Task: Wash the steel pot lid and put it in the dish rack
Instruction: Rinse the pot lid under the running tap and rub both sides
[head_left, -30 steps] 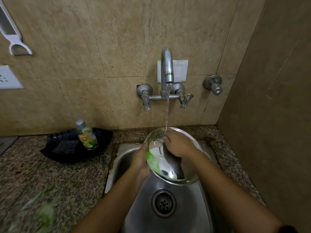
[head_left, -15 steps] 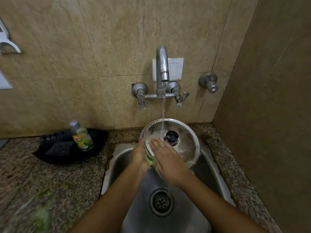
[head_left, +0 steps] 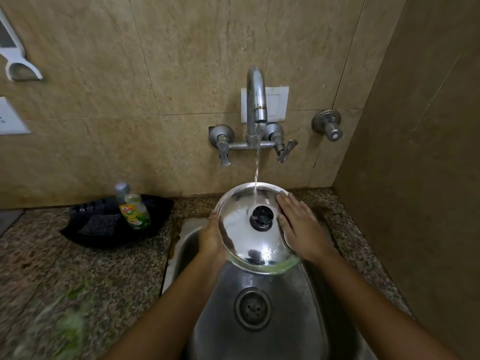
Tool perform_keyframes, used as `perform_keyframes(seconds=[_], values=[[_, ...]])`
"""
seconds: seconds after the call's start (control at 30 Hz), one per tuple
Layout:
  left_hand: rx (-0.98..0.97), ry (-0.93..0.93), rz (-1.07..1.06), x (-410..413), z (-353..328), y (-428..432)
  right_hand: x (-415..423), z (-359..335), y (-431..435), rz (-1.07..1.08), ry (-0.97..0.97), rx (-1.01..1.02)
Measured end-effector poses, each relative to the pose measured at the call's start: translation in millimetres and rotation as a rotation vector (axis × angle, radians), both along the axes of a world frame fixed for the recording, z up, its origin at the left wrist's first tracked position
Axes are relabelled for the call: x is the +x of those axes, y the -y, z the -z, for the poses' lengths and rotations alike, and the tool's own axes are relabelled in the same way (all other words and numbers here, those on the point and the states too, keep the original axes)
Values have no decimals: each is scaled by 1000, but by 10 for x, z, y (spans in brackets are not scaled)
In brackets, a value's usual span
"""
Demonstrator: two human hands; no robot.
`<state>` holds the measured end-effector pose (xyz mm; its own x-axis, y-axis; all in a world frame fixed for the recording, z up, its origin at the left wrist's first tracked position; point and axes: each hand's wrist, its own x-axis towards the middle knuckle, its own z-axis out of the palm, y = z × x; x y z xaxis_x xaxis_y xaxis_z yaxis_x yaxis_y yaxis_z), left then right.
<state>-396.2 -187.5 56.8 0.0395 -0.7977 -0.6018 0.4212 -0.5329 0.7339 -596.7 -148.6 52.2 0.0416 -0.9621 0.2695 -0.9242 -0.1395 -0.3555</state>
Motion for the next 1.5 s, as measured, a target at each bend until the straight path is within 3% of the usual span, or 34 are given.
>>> perform_keyframes(seconds=[0.13,0.27,0.33,0.57,0.73,0.97,1.1,1.2,1.27,1.4,1.5], values=[[17,-2,-113,32,1,59,201,166,-397,84,45,-44],[-4,11,-111,-51,64,-7,623,191,-489,-352,-117,-58],[-24,60,-135,-129,77,-72,740,93,-300,-435,-159,-42],[-16,-26,-209,-163,-43,22,377,160,-328,-276,-22,-47],[-68,-42,-200,-161,-89,102,70,152,-88,72,81,-26],[-155,4,-228,-142,-118,125,445,-152,339,63,206,-57],[-275,93,-145,-202,-108,69,821,-187,280,2,-292,-152],[-308,162,-103,-143,-115,65,856,-102,208,-125,-410,-86],[-358,220,-60,-106,-108,28,831,-155,286,-99,-347,-33],[-434,269,-6,-115,-94,-74,639,-391,485,220,7,217],[-422,269,9,-111,-108,-86,654,-386,445,166,-34,245]])
